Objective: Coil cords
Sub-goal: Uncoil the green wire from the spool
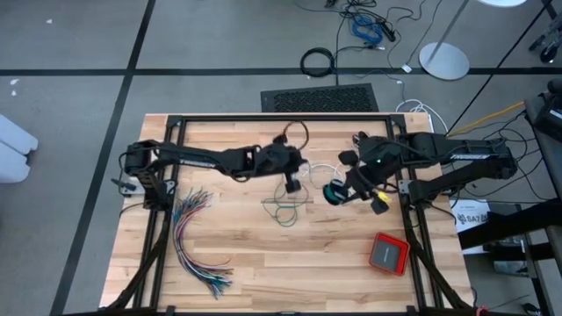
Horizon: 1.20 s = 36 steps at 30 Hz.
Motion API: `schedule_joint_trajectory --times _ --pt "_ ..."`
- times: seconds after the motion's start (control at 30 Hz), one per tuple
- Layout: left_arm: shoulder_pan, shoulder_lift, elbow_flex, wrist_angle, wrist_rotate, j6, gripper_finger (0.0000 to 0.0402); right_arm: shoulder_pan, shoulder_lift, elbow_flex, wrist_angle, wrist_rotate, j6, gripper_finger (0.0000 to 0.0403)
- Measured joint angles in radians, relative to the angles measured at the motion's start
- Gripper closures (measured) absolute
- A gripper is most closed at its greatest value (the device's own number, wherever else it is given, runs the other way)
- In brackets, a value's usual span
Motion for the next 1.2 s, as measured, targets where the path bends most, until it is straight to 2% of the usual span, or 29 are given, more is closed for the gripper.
schedule_joint_trajectory --times 0.07,0.23,0.4,0.5,0.63,0.83,1.0,1.1,1.2 --pt "0.013 -0.028 0.000 -0.004 -0.011 0.000 0.0400 0.000 0.000 0.000 -0.071 0.043 0.027 0.0325" --pt "0.003 -0.103 0.000 -0.005 -0.006 0.025 0.0400 -0.003 0.001 0.000 -0.199 0.308 0.077 0.0325" --pt "-0.049 -0.140 0.001 -0.044 0.114 0.026 0.0400 -0.010 -0.002 0.000 -0.200 0.517 0.049 0.0325" --pt "-0.088 -0.137 0.001 -0.125 0.128 0.013 0.0400 -0.010 -0.008 0.000 -0.162 0.594 0.009 0.0325" --pt "-0.124 -0.113 -0.006 -0.204 0.124 -0.047 0.0400 -0.010 -0.015 0.000 -0.074 0.598 -0.054 0.0325" --pt "-0.140 -0.079 -0.057 -0.221 0.130 -0.108 0.0400 0.000 -0.017 0.000 0.050 0.590 -0.134 0.0325" --pt "-0.134 -0.051 -0.064 -0.274 0.095 -0.167 0.0397 0.000 -0.017 0.000 0.056 0.535 -0.133 0.0325" --pt "-0.134 -0.051 -0.064 -0.266 0.081 -0.148 0.0368 0.000 -0.017 0.000 0.046 0.488 -0.110 0.0325" --pt "-0.135 -0.051 -0.064 -0.259 0.048 -0.126 0.0317 0.000 -0.017 0.000 0.028 0.447 -0.083 0.0325"
